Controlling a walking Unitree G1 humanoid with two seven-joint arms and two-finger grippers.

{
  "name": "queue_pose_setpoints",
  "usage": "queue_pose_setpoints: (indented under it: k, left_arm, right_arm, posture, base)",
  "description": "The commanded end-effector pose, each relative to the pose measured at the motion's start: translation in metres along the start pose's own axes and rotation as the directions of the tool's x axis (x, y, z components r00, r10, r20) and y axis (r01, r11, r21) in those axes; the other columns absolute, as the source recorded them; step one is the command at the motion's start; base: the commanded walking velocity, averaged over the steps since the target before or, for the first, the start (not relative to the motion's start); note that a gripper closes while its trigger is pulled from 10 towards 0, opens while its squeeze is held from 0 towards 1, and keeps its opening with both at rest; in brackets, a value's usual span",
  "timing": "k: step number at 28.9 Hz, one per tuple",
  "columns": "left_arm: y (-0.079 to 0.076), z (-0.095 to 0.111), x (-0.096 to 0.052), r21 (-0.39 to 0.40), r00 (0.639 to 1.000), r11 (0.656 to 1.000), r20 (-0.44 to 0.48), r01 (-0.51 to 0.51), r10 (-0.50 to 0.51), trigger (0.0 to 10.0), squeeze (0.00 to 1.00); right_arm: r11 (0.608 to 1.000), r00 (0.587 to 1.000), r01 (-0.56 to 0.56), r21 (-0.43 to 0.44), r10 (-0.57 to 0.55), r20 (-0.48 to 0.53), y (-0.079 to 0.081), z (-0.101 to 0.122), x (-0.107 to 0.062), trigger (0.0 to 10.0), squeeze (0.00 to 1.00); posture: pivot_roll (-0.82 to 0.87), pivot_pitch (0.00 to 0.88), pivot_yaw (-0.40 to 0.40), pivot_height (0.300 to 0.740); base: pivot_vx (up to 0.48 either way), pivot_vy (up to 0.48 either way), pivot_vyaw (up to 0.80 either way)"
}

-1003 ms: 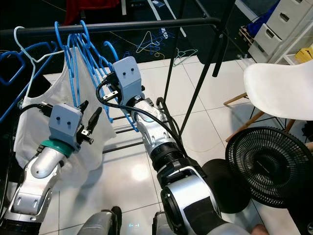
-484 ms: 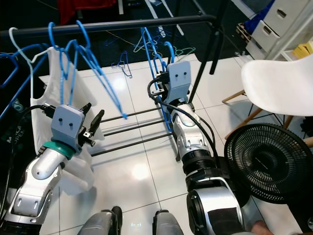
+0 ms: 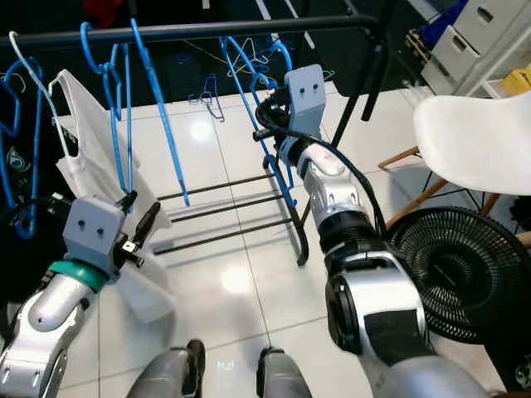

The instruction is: Hang hanger

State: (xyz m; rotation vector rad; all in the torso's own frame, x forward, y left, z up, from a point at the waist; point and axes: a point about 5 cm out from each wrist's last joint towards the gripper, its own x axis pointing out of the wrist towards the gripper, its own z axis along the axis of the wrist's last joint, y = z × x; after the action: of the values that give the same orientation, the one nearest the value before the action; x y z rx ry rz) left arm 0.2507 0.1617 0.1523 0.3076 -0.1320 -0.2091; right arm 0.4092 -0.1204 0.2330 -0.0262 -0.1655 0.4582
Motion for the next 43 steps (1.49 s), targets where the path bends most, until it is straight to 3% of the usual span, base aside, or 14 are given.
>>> queue_pose_setpoints:
  k: [1,6,8,18,21,24,26,27,28,30,36,37,43]
  left_arm:
    - [-0.001,-0.001,-0.004,0.003,1.000,1.000,-0.018,0.002,-0.001,10.0,0.00]
    - [-0.002,0.000,-0.006,0.002,1.000,1.000,-0.023,-0.006,0.006,10.0,0.00]
    - [-0.001,0.001,-0.009,0.001,0.999,1.000,-0.029,-0.016,0.016,10.0,0.00]
    - [-0.002,0.001,-0.014,0.001,0.999,1.000,-0.042,-0.026,0.026,10.0,0.00]
    - [-0.002,0.001,-0.014,0.001,0.999,1.000,-0.043,-0.027,0.027,10.0,0.00]
    - [-0.001,0.002,-0.015,0.004,0.998,1.000,-0.045,-0.031,0.031,10.0,0.00]
    - [0.000,0.003,-0.015,0.006,0.998,0.999,-0.047,-0.032,0.032,10.0,0.00]
    - [0.000,0.003,-0.015,0.006,0.998,0.999,-0.047,-0.033,0.033,10.0,0.00]
    - [0.000,0.003,-0.015,0.007,0.998,0.999,-0.049,-0.033,0.033,10.0,0.00]
    - [0.000,0.003,-0.015,0.007,0.998,0.999,-0.050,-0.031,0.032,10.0,0.00]
    - [-0.001,0.003,-0.013,0.006,0.998,1.000,-0.049,-0.026,0.027,10.0,0.00]
    - [-0.002,0.003,-0.012,0.005,0.999,1.000,-0.048,-0.024,0.024,10.0,0.00]
    - [-0.004,0.003,-0.010,0.001,0.999,1.000,-0.045,-0.019,0.019,10.0,0.00]
  right_arm:
    - [1.000,1.000,-0.009,0.009,0.009,-0.024,-0.003,0.002,0.002,10.0,0.00]
    - [1.000,1.000,-0.019,0.005,0.019,-0.020,-0.004,0.015,0.009,10.0,0.00]
    - [0.999,1.000,-0.024,-0.029,0.024,0.004,-0.004,0.033,0.015,10.0,0.00]
    - [0.996,0.999,-0.036,-0.085,0.039,0.025,-0.003,0.054,0.023,10.0,0.00]
    - [0.997,0.999,-0.039,-0.063,0.040,0.017,-0.003,0.055,0.023,10.0,0.00]
    - [0.998,0.997,0.025,0.065,-0.021,-0.070,-0.009,0.037,0.020,10.0,0.00]
    - [0.995,0.995,0.044,0.092,-0.035,-0.089,-0.011,0.032,0.018,10.0,0.04]
    - [0.993,0.994,0.051,0.106,-0.041,-0.097,-0.012,0.030,0.017,10.0,0.21]
    - [0.993,0.994,0.052,0.109,-0.041,-0.101,-0.013,0.029,0.017,10.0,0.94]
    - [0.992,0.994,0.044,0.116,-0.032,-0.101,-0.013,0.028,0.017,10.0,1.00]
    - [0.995,0.996,0.032,0.093,-0.023,-0.088,-0.013,0.030,0.017,10.0,1.00]
    - [0.998,0.997,0.023,0.066,-0.018,-0.073,-0.013,0.031,0.017,10.0,0.00]
    - [0.999,0.999,0.013,-0.038,-0.011,0.038,-0.006,0.029,0.013,10.0,0.00]
  posture:
    - [0.11,0.198,0.022,0.733]
    - [0.12,0.207,0.015,0.733]
    - [0.13,0.215,0.010,0.733]
    - [0.14,0.222,0.002,0.733]
    - [0.14,0.223,0.002,0.733]
    - [0.15,0.223,0.006,0.733]
    - [0.15,0.223,0.006,0.733]
    - [0.15,0.223,0.006,0.733]
    - [0.15,0.218,0.010,0.733]
    - [0.15,0.216,0.011,0.733]
    - [0.14,0.208,0.015,0.733]
    - [0.14,0.200,0.015,0.733]
    - [0.13,0.187,0.016,0.733]
  base:
    - [0.000,0.000,0.00]
    - [0.000,0.000,0.00]
    - [0.000,0.000,0.00]
    - [0.000,0.000,0.00]
    - [0.000,0.000,0.00]
    - [0.000,0.000,0.00]
    - [0.000,0.000,0.00]
    - [0.000,0.000,0.00]
    - [0.000,0.000,0.00]
    - [0.000,0.000,0.00]
    - [0.000,0.000,0.00]
    - [0.000,0.000,0.00]
    - [0.000,0.000,0.00]
